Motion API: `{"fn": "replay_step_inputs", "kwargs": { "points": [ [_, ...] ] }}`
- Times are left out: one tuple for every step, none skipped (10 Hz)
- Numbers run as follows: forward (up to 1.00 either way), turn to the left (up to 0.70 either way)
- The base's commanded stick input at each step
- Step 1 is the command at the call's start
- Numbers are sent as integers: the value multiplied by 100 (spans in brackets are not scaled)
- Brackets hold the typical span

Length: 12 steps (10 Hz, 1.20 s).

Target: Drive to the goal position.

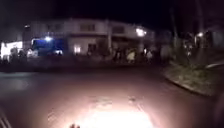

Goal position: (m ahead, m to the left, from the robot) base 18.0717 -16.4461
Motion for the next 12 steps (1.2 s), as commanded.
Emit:
{"fn": "replay_step_inputs", "kwargs": {
  "points": [
    [100,0],
    [100,-24],
    [100,-27],
    [100,-27],
    [100,-27],
    [100,-27],
    [100,-27],
    [100,-27],
    [100,-27],
    [100,-27],
    [100,-27],
    [100,-27]
  ]
}}
